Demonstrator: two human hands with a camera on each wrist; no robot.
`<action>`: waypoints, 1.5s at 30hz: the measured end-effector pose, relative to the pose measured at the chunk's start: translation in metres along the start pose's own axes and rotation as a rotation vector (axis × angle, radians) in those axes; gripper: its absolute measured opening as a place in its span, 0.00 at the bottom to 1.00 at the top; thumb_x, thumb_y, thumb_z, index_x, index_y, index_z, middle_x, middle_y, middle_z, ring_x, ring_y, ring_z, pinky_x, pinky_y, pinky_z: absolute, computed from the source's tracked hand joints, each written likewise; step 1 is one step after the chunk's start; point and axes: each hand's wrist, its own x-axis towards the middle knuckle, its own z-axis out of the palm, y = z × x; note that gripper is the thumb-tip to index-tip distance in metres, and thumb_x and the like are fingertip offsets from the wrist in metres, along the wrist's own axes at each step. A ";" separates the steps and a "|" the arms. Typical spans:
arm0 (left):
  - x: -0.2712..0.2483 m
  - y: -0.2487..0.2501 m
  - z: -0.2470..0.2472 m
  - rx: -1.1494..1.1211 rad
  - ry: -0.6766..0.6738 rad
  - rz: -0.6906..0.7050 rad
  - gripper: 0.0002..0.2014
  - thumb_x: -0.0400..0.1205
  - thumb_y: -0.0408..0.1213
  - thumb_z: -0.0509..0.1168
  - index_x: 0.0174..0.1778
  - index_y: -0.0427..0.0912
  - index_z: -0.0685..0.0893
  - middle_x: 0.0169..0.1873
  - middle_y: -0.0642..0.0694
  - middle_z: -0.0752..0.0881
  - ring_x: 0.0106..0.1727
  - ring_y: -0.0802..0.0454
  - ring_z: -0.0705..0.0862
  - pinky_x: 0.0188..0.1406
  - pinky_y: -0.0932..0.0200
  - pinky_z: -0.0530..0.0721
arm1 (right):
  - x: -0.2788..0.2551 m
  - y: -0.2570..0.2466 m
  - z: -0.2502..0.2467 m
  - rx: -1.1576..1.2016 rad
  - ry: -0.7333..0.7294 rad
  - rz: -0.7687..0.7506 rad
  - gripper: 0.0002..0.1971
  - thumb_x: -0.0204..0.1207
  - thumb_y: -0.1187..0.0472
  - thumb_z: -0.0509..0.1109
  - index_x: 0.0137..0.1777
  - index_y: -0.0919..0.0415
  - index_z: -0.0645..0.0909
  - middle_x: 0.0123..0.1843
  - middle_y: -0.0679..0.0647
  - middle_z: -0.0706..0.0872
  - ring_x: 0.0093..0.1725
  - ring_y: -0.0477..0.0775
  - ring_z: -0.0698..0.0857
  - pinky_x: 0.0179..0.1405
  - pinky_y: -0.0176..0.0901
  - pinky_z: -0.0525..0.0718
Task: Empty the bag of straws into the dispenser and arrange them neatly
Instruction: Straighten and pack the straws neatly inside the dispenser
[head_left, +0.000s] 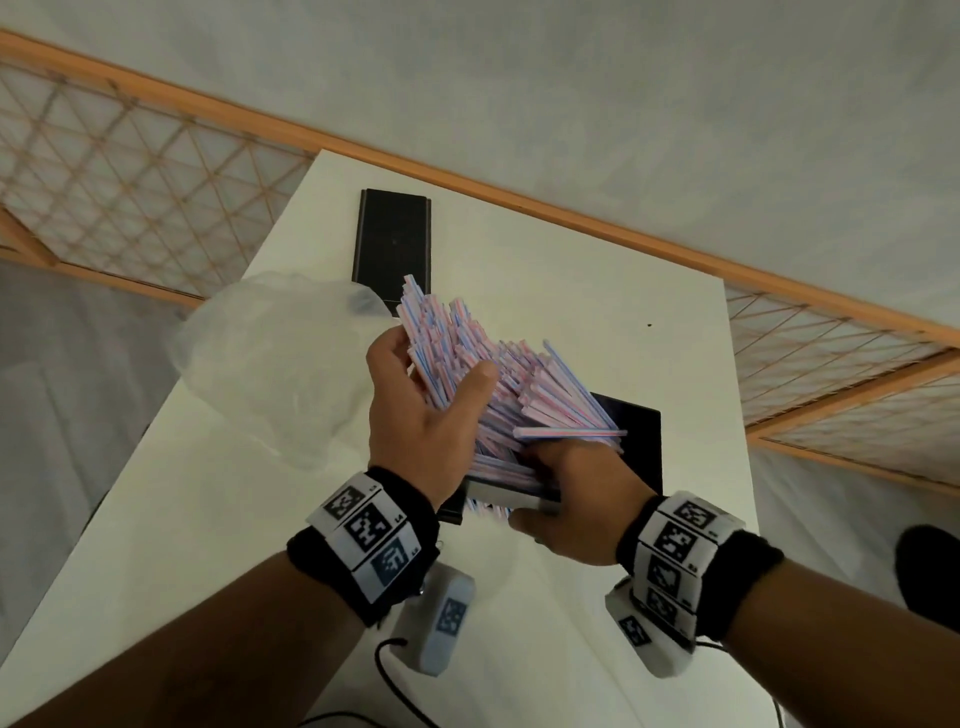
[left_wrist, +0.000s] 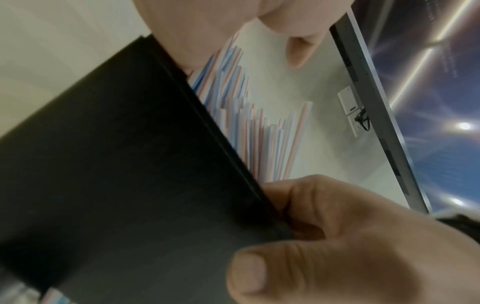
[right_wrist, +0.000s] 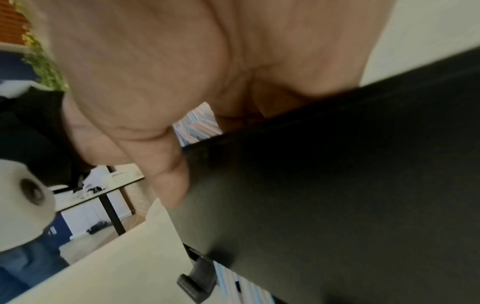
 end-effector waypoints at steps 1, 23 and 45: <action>-0.001 -0.001 -0.001 -0.031 -0.005 0.014 0.33 0.73 0.48 0.75 0.71 0.46 0.68 0.58 0.60 0.86 0.57 0.63 0.89 0.63 0.52 0.87 | 0.003 0.001 0.002 -0.026 0.000 0.011 0.19 0.68 0.44 0.76 0.56 0.49 0.83 0.49 0.45 0.86 0.48 0.51 0.84 0.47 0.36 0.75; 0.000 -0.008 -0.004 0.004 -0.034 0.156 0.29 0.80 0.55 0.67 0.70 0.42 0.68 0.60 0.58 0.85 0.60 0.65 0.86 0.55 0.73 0.81 | 0.039 -0.005 -0.005 -0.074 -0.379 0.163 0.32 0.63 0.40 0.79 0.66 0.47 0.74 0.60 0.43 0.83 0.59 0.51 0.82 0.61 0.48 0.81; 0.006 -0.015 0.001 0.017 0.062 0.020 0.39 0.66 0.55 0.79 0.70 0.54 0.69 0.60 0.55 0.87 0.59 0.57 0.89 0.63 0.45 0.87 | 0.011 -0.002 -0.028 -0.069 -0.108 0.049 0.25 0.62 0.32 0.80 0.42 0.48 0.73 0.34 0.46 0.80 0.32 0.43 0.79 0.31 0.39 0.77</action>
